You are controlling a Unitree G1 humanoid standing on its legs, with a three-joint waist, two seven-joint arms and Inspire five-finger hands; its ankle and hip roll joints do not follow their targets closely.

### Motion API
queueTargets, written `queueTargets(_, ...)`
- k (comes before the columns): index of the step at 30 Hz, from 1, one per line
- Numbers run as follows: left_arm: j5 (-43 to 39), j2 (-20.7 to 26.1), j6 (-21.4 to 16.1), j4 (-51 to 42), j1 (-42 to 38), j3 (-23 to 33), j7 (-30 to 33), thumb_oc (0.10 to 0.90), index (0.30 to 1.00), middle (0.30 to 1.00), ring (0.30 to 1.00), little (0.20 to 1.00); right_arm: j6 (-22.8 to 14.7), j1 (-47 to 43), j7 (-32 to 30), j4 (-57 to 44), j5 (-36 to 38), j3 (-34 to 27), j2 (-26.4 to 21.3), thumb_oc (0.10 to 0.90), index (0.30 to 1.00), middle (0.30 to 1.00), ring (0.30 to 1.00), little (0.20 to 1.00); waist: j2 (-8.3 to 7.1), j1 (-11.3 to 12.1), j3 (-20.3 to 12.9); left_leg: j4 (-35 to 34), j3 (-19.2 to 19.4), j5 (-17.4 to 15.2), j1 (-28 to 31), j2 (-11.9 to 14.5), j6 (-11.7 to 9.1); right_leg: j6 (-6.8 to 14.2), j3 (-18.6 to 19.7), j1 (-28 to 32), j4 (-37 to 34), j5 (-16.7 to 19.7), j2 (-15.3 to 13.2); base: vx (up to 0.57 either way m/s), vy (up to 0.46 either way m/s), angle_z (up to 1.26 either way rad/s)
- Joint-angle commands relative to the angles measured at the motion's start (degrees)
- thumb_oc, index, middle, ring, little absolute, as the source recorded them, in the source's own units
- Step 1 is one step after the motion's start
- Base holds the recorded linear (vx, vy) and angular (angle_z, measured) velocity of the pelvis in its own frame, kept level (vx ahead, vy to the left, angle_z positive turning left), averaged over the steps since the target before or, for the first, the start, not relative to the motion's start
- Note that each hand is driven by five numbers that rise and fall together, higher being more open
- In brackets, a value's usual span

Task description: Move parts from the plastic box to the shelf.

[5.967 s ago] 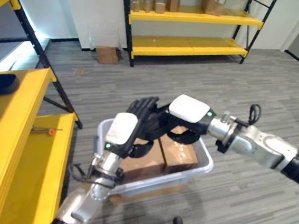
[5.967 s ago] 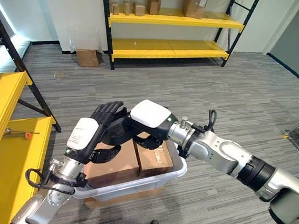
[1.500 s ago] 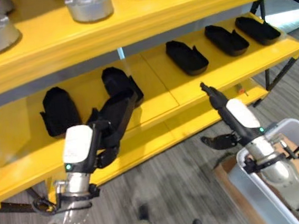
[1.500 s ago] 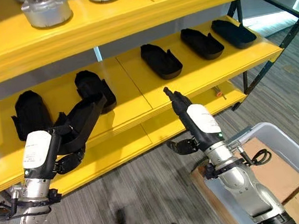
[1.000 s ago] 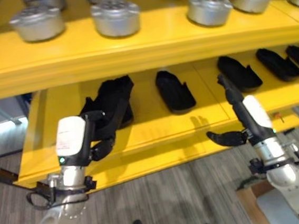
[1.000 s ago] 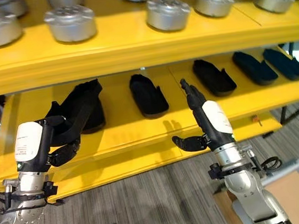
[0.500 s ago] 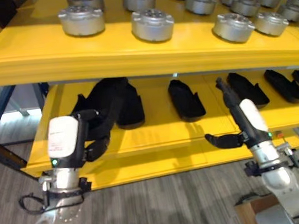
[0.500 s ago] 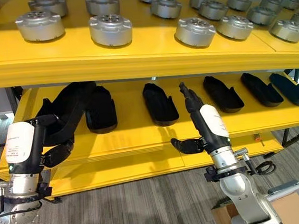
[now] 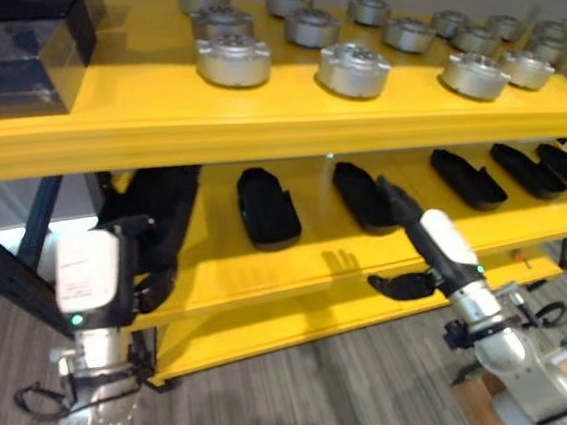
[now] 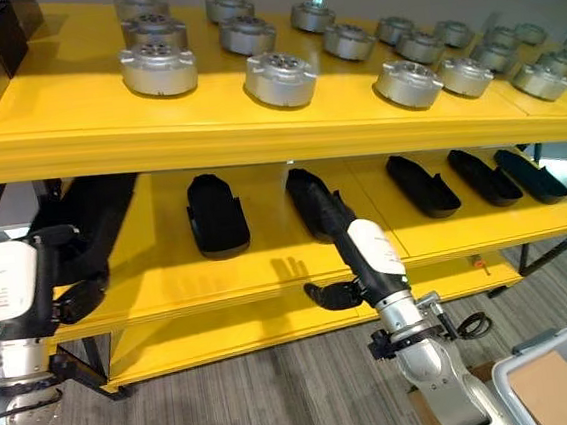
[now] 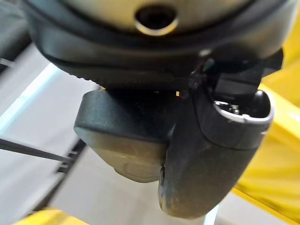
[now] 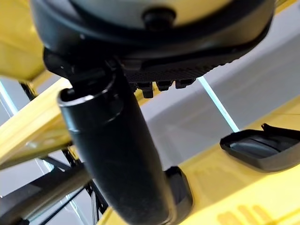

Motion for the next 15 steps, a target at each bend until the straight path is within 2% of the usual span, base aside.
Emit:
queueTargets(1, 1.2, 0.9, -3.0, -7.1, -5.8, 1.6, 5.5, 0.400, 0.300, 0.300, 0.300, 0.300, -3.9, -9.1, -2.4, -0.9, 2.1, -2.4, -3.6, 0.900, 1.000, 1.000, 1.000, 1.000, 1.17, -0.7, -3.0, -4.3, 0.4, -4.2, 5.2, -4.2, 0.2, 0.9, 1.0, 0.5, -7.2, 2.3, 1.3, 0.04, -0.076, -0.21)
queueTargets(2, 1.3, 0.2, -3.3, -6.0, -6.2, 0.5, 5.4, 0.400, 0.300, 0.300, 0.300, 0.300, -4.1, -9.5, -2.5, -1.1, 2.6, -1.9, -4.1, 0.900, 1.000, 1.000, 1.000, 1.000, 0.96, -1.2, -3.4, -3.9, -0.2, -4.2, 4.6, -4.6, -0.3, 0.2, 6.0, 2.3, -12.5, 3.0, 2.8, 0.07, -0.150, 0.18)
queueTargets(3, 1.4, -0.7, -3.9, -6.2, -5.6, -0.1, 4.9, 0.400, 0.300, 0.300, 0.300, 0.300, -4.2, -10.0, -2.5, -1.4, 3.0, -1.7, -4.5, 0.900, 1.000, 1.000, 1.000, 1.000, 1.03, -1.1, -4.3, -3.8, -0.2, -4.3, 4.1, -4.6, -0.6, 0.0, 7.3, 3.5, -15.4, 3.8, 3.6, 0.12, -0.164, 0.41)
queueTargets(4, 0.9, -1.6, -4.2, -6.3, -4.9, 0.0, 4.5, 0.400, 0.300, 0.300, 0.300, 0.300, -4.2, -9.8, -2.5, -1.8, 3.4, -1.9, -4.7, 0.900, 1.000, 1.000, 1.000, 1.000, 1.31, -0.9, -4.7, -3.0, 0.2, -4.6, 3.8, -4.3, -0.8, 0.2, 6.9, 4.4, -17.1, 4.4, 3.6, 0.11, -0.185, 0.38)
queueTargets(7, -1.5, -2.3, -5.4, -6.3, -5.6, -1.4, 3.8, 0.400, 0.300, 0.300, 0.300, 0.300, -4.6, -8.9, -3.4, -2.5, 4.6, -3.1, -6.0, 0.900, 1.000, 1.000, 1.000, 1.000, 1.66, -0.9, -2.9, 9.0, 1.8, -7.8, -1.4, -3.7, -3.0, -0.7, 4.1, 6.1, -18.5, 4.6, 2.6, 0.00, -0.112, 0.21)
queueTargets(8, -1.6, -2.3, -5.4, -6.3, -5.7, -1.5, 3.7, 0.400, 0.300, 0.300, 0.300, 0.300, -4.6, -8.8, -3.4, -2.5, 4.7, -3.1, -6.0, 0.900, 1.000, 1.000, 1.000, 1.000, 1.75, -1.0, -2.8, 9.9, 1.7, -8.2, -1.9, -3.6, -3.1, -0.7, 3.9, 6.2, -18.6, 4.6, 2.6, -0.03, -0.080, 0.55)
queueTargets(9, -2.4, -2.5, -5.8, -6.6, -5.8, -2.0, 3.3, 0.400, 0.300, 0.300, 0.300, 0.300, -4.6, -7.6, -3.7, -2.8, 4.4, -4.1, -6.8, 0.900, 1.000, 1.000, 1.000, 1.000, 1.85, -1.4, -1.6, 15.3, 2.4, -7.9, -4.4, -1.2, -4.8, -1.6, 2.8, 7.0, -18.4, 3.9, 2.4, -0.01, -0.027, 0.53)
queueTargets(10, -3.4, -2.7, -6.3, -6.9, -5.9, -1.9, 3.6, 0.400, 0.300, 0.300, 0.300, 0.300, -4.7, -6.1, -4.1, -3.2, 4.6, -5.2, -7.2, 0.900, 1.000, 1.000, 1.000, 1.000, 1.47, -2.2, -1.1, 14.9, 3.6, -6.7, -4.8, 3.8, -5.5, -1.7, 2.2, 7.6, -18.2, 3.4, 1.7, 0.02, -0.011, 0.49)
queueTargets(11, -3.3, -2.5, -6.3, -7.2, -5.6, -1.7, 4.0, 0.400, 0.300, 0.300, 0.300, 0.300, -4.6, -4.8, -4.1, -3.4, 5.0, -6.0, -7.3, 0.900, 1.000, 1.000, 1.000, 1.000, 1.17, -2.4, -1.2, 12.3, 4.0, -5.9, -3.5, 6.1, -5.8, -1.5, 1.8, 7.9, -18.3, 3.1, 1.2, 0.07, 0.130, 0.40)
queueTargets(12, -3.9, -2.2, -6.1, -7.3, -5.6, -1.5, 4.3, 0.400, 0.300, 0.300, 0.300, 0.300, -4.6, -3.6, -4.3, -3.5, 5.5, -6.5, -7.4, 0.900, 1.000, 1.000, 1.000, 1.000, 0.99, -2.9, -1.5, 8.3, 3.9, -1.7, -2.9, 11.9, -7.2, -0.7, 1.6, 7.9, -18.2, 2.7, 0.0, 0.08, 0.176, 0.34)
queueTargets(13, -4.1, -2.0, -5.8, -7.3, -5.9, -1.6, 4.5, 0.400, 0.300, 0.300, 0.300, 0.300, -4.5, -3.2, -4.5, -3.4, 5.8, -6.5, -7.5, 0.900, 1.000, 1.000, 1.000, 1.000, 1.24, -3.0, -1.7, 4.8, 3.5, 2.0, -2.7, 14.7, -8.2, -0.5, 1.5, 7.8, -17.8, 2.1, -0.4, 0.06, 0.163, 0.13)
queueTargets(14, -4.1, -2.0, -5.8, -7.3, -5.9, -1.6, 4.5, 0.400, 0.300, 0.300, 0.300, 0.300, -4.5, -3.2, -4.5, -3.4, 5.8, -6.5, -7.5, 0.900, 1.000, 1.000, 1.000, 1.000, 1.24, -3.0, -1.7, 4.8, 3.5, 2.0, -2.7, 14.7, -8.2, -0.5, 1.5, 7.8, -17.8, 2.1, -0.4, 0.07, 0.190, 0.25)
queueTargets(15, -4.0, -1.9, -5.5, -7.2, -6.2, -1.9, 5.1, 0.400, 0.300, 0.300, 0.300, 0.300, -4.5, -2.9, -5.1, -3.1, 6.0, -6.2, -7.7, 0.900, 1.000, 1.000, 1.000, 1.000, 2.31, -3.2, -2.0, -1.6, 0.8, 8.4, -1.8, 17.9, -9.6, -0.1, 1.9, 7.1, -16.5, 1.1, -0.4, 0.05, 0.180, 0.25)
